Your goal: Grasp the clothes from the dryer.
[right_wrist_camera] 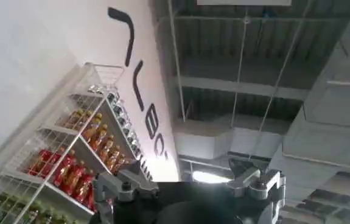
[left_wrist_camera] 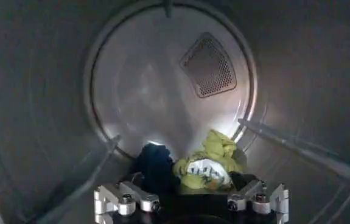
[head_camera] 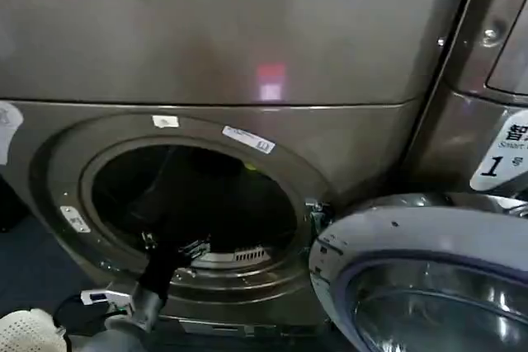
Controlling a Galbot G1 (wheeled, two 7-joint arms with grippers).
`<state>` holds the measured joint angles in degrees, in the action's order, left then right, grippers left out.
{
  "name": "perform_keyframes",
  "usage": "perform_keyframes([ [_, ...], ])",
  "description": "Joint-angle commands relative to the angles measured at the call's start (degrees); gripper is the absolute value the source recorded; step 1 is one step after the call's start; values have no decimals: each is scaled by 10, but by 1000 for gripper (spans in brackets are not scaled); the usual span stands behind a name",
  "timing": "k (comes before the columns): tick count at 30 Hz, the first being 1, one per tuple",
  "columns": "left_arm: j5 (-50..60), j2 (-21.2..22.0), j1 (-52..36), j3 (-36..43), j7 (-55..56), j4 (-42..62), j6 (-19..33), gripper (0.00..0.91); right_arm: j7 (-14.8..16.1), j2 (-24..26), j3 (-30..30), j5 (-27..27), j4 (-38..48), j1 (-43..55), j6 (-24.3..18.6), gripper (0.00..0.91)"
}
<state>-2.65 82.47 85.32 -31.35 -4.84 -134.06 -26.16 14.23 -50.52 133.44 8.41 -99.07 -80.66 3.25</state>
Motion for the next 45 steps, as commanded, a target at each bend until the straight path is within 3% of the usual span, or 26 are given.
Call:
perform_keyframes([
  [1,0,-1,-1,0,0,2,-1,907,1,-1,2,2,-3,-1,0,907],
  [18,40,-2,-5,-1,-4,5,0,907,-10,-3,18,-2,-3,-14,11,907],
  [24,135,0,-19,-4,-17,23,11,907,-13,-5,25,-9,0,-17,14,907],
  [31,476,-1,-65,-4,-116,56,68,907,-12,2,39,-14,3,-26,16,907],
  [42,794,33,-253,-2,-250,186,182,907,-7,3,56,-26,-2,-52,11,907],
  [45,837,50,-292,-3,-289,219,200,907,-5,3,55,-29,-5,-53,12,907],
])
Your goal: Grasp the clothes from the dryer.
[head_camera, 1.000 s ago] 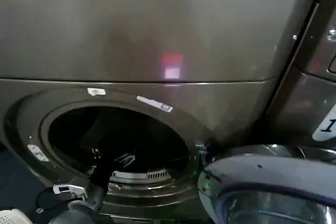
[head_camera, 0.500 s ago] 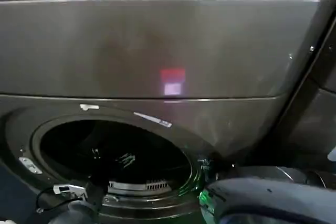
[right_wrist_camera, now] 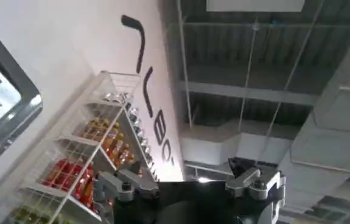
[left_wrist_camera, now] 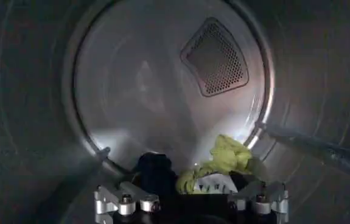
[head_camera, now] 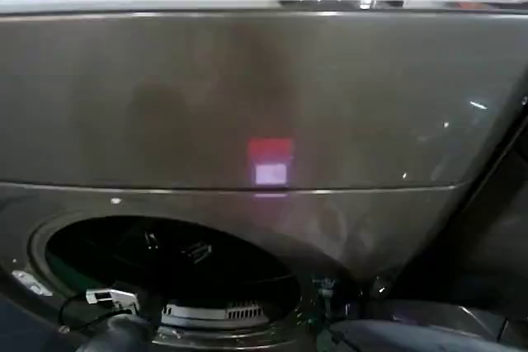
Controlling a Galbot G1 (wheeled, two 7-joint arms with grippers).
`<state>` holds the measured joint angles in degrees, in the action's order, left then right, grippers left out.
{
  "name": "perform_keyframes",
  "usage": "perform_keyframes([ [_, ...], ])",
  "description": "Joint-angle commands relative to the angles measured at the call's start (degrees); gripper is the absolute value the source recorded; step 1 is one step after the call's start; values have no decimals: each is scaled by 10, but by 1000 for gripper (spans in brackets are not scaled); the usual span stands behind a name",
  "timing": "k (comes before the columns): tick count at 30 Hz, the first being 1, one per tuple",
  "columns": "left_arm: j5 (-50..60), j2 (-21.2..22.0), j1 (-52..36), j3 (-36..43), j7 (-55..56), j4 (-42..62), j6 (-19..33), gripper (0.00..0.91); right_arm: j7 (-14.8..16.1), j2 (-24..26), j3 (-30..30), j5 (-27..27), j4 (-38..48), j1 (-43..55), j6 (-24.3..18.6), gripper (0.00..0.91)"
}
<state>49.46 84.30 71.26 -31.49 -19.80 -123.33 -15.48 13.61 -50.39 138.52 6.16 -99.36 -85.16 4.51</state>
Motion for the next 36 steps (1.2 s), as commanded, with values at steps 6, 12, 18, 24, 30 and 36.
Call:
perform_keyframes([
  [6,352,61,-219,-19,-247,177,120,907,8,-3,5,-21,-8,-11,-8,907],
  [12,403,75,-274,-33,-361,217,161,907,14,-10,2,-23,-8,-13,-15,907],
  [18,412,85,-328,-50,-446,270,178,907,18,-12,10,-23,-14,-22,-16,907],
  [24,446,104,-393,-77,-495,344,203,907,19,-14,12,-23,-13,-30,-18,907],
  [30,468,104,-449,-100,-502,430,190,907,18,-10,26,-7,-11,-44,-26,907],
  [36,478,99,-499,-121,-501,486,186,907,20,-9,23,-4,-14,-45,-27,907],
])
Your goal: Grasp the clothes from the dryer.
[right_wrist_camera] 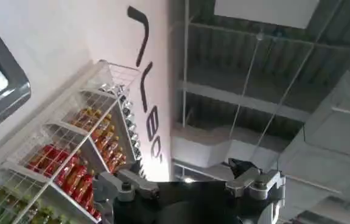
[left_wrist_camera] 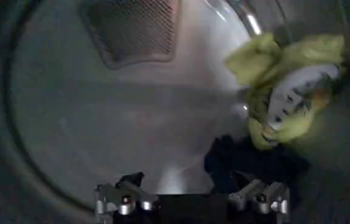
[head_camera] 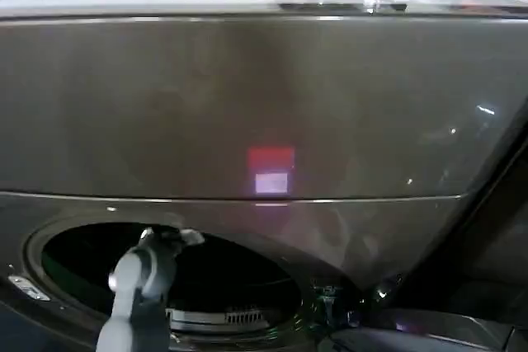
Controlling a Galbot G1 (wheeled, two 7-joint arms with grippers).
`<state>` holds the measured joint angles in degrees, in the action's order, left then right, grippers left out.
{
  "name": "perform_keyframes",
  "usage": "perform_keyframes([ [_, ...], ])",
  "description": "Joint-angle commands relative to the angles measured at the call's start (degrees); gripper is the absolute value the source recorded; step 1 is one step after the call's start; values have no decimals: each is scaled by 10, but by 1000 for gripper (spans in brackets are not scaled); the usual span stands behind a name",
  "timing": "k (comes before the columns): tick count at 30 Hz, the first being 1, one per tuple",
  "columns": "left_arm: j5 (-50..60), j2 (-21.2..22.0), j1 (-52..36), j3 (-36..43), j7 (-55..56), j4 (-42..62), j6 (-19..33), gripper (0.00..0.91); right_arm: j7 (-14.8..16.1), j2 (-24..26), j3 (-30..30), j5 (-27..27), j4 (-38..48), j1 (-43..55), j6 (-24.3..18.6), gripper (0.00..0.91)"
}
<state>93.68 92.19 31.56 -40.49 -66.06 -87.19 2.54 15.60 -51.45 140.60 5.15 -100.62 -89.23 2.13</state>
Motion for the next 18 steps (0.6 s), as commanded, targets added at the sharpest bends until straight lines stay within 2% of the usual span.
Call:
perform_keyframes([
  [1,38,21,-111,-34,-35,132,6,907,1,1,0,7,-2,-3,-3,907],
  [18,20,-4,-214,-21,77,328,-8,907,4,2,-5,14,-1,-4,-3,907],
])
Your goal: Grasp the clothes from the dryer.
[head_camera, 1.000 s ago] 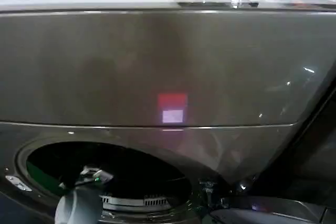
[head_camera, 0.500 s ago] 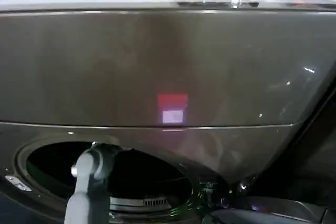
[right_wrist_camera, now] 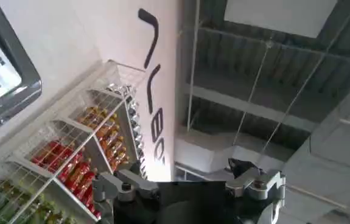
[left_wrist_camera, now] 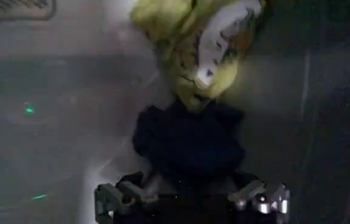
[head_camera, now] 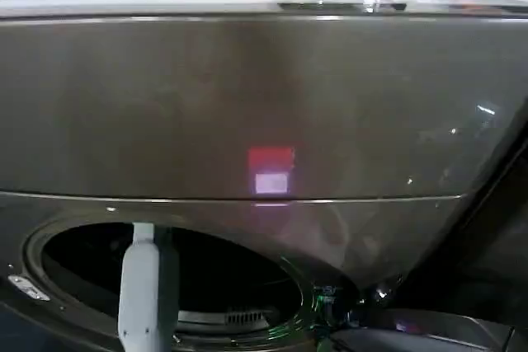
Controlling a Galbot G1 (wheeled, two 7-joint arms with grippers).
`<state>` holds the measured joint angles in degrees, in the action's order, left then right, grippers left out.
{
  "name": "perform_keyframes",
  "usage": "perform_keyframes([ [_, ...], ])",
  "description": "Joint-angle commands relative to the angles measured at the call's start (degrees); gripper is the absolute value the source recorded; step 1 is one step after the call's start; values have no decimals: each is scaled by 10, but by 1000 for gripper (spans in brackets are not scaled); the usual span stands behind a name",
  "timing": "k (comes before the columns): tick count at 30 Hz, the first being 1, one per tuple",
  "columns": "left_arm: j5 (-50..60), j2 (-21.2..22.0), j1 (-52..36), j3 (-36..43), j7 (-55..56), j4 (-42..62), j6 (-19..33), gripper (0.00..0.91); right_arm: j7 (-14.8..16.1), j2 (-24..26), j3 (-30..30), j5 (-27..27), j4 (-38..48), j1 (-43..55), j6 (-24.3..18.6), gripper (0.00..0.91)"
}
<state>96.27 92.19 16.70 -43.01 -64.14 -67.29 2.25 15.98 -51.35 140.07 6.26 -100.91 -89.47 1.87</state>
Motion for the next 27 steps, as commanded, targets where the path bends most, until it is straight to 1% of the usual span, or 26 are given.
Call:
perform_keyframes([
  [1,-6,-6,-69,8,61,138,-5,907,1,1,1,3,2,-2,-1,907],
  [13,-4,-36,-118,50,113,267,-14,907,3,4,0,10,-1,-1,2,907],
  [18,-16,-45,-114,65,132,298,-25,907,4,4,0,11,0,-1,1,907],
  [27,0,-54,-121,72,163,334,-54,907,7,1,2,15,-3,-4,1,907],
])
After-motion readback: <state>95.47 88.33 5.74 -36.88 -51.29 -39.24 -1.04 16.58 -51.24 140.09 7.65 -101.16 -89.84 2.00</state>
